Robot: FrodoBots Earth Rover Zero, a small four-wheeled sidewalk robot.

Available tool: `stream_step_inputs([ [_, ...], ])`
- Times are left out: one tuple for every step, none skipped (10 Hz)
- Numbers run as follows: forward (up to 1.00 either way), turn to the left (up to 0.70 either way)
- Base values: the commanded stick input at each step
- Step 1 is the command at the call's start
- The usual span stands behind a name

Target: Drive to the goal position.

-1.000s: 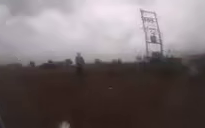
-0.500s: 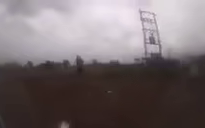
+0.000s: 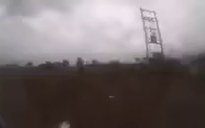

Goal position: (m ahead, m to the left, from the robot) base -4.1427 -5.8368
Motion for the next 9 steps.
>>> stream_step_inputs([
  [0.70, 0.00],
  [0.70, 0.00],
  [0.70, 0.00],
  [0.70, 0.00],
  [0.70, 0.00],
  [0.70, 0.00],
  [0.70, 0.00],
  [0.70, 0.00],
  [0.70, 0.00],
])
